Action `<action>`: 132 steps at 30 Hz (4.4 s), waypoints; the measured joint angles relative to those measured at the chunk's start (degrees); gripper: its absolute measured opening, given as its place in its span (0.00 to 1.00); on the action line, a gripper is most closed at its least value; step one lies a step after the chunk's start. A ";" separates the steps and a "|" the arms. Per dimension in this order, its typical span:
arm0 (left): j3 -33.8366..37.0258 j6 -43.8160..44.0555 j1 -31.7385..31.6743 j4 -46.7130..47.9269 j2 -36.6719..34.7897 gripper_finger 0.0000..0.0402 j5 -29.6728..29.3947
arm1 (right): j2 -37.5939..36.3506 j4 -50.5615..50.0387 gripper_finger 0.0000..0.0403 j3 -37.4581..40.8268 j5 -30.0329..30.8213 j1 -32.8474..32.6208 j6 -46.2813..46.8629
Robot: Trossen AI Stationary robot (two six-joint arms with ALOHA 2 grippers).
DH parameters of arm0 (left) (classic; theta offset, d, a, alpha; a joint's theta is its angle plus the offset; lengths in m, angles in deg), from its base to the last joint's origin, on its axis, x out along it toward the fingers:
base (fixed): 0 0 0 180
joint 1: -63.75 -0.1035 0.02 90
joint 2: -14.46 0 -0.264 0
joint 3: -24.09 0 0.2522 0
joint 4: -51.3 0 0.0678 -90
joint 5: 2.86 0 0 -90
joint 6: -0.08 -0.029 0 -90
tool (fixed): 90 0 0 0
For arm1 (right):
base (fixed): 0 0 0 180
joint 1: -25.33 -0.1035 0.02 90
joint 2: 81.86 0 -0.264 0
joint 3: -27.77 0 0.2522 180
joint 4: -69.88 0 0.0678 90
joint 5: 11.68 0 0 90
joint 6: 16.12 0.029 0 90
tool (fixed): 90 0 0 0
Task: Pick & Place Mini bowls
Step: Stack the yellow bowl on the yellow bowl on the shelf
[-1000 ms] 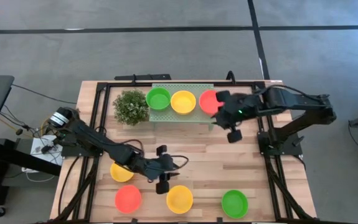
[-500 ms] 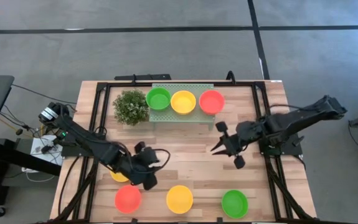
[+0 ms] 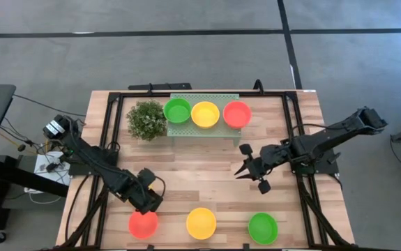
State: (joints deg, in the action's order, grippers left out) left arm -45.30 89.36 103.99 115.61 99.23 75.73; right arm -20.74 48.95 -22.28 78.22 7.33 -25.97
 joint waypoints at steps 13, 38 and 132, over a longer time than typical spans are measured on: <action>7.20 3.70 0.93 -9.44 0.01 0.31 -0.52 | 0.00 -0.05 0.14 0.00 -0.02 0.02 -1.18; -6.47 -28.03 -4.23 -12.72 1.55 0.02 -9.82 | 0.04 -0.03 0.14 0.00 0.07 0.09 -1.21; -23.35 -103.04 -29.86 -25.02 6.07 0.31 2.66 | 8.43 13.22 0.14 -0.07 -0.62 -1.14 -4.65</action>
State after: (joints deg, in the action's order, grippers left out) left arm -68.65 -13.68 74.13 90.59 105.30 78.39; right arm -12.31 62.17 -22.35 77.59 6.19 -30.63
